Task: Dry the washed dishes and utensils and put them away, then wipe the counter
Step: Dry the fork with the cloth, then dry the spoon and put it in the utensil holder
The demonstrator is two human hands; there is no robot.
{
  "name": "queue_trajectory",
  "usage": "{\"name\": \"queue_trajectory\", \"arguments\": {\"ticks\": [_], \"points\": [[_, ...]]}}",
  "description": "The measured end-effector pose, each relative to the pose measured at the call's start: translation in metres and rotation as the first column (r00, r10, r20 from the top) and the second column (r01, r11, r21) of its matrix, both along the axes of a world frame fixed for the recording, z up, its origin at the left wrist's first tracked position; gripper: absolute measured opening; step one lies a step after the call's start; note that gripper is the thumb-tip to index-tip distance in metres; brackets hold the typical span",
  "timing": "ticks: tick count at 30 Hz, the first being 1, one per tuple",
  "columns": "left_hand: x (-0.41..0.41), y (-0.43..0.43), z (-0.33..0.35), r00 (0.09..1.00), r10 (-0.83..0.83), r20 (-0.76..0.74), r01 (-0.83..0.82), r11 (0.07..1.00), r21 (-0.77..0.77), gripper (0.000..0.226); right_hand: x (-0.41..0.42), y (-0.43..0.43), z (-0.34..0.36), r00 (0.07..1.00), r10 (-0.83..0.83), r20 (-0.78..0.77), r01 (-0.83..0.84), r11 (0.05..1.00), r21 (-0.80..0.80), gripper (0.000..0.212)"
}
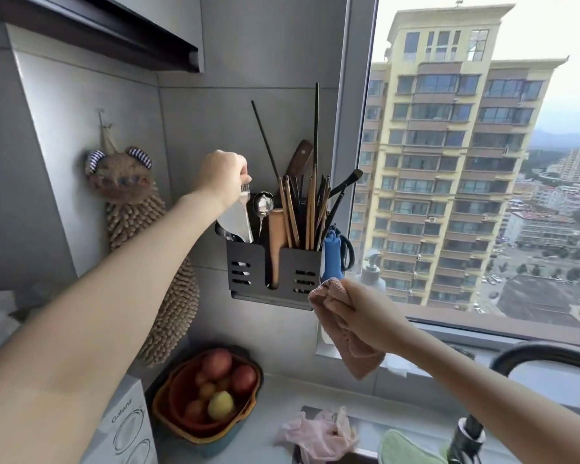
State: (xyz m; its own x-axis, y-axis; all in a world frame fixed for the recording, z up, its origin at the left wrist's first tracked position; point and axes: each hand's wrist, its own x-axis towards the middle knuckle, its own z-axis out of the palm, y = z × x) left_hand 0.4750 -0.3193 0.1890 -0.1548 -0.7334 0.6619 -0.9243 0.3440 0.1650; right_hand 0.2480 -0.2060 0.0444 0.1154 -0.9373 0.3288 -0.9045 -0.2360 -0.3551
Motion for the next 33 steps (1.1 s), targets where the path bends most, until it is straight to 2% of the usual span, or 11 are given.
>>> {"name": "queue_trajectory", "arguments": {"ticks": [5,8,11,14,18,22,27,29,31,32,33], "points": [[-0.017,0.001,-0.005,0.961,0.112,0.251,-0.14,0.985,0.096,0.027,-0.017,0.025,-0.001,0.999,-0.03,0.042,0.029,0.999,0.021,0.02],[-0.038,0.018,-0.013,0.954,0.144,0.263,-0.141,0.99,-0.029,0.034,-0.036,0.054,0.005,0.99,-0.062,0.13,0.059,0.998,0.028,0.018],[-0.075,0.06,-0.026,0.995,-0.077,0.066,0.09,0.971,-0.221,0.027,-0.063,0.095,0.012,0.928,-0.056,0.369,0.032,0.997,0.07,0.014],[-0.125,0.118,-0.048,0.92,-0.391,0.026,0.381,0.878,-0.29,0.021,-0.095,0.149,0.018,0.789,-0.063,0.612,-0.002,0.994,0.105,0.012],[-0.202,0.184,-0.077,0.761,-0.644,-0.075,0.631,0.763,-0.141,0.026,-0.147,0.227,0.013,0.511,-0.216,0.832,0.074,0.975,0.207,0.015],[-0.287,0.238,-0.096,0.638,-0.751,-0.173,0.764,0.644,0.022,0.022,-0.212,0.304,-0.006,0.277,-0.347,0.896,0.229,0.929,0.289,0.027],[-0.406,0.313,-0.114,0.481,-0.844,-0.237,0.875,0.446,0.188,0.022,-0.311,0.392,-0.028,0.117,-0.452,0.884,0.424,0.828,0.367,0.028],[-0.46,0.344,-0.129,0.47,-0.854,-0.222,0.872,0.411,0.266,0.021,-0.356,0.42,-0.035,0.074,-0.503,0.861,0.509,0.762,0.401,0.023],[-0.52,0.371,-0.152,0.485,-0.831,-0.272,0.836,0.349,0.423,0.025,-0.401,0.445,-0.045,0.067,-0.542,0.838,0.585,0.702,0.407,0.022],[-0.55,0.382,-0.168,0.501,-0.782,-0.371,0.801,0.257,0.54,0.027,-0.421,0.456,-0.051,0.073,-0.565,0.822,0.616,0.674,0.408,0.022],[-0.579,0.39,-0.187,0.537,-0.678,-0.501,0.755,0.121,0.645,0.026,-0.441,0.465,-0.058,0.079,-0.588,0.805,0.638,0.65,0.412,0.023]]}}
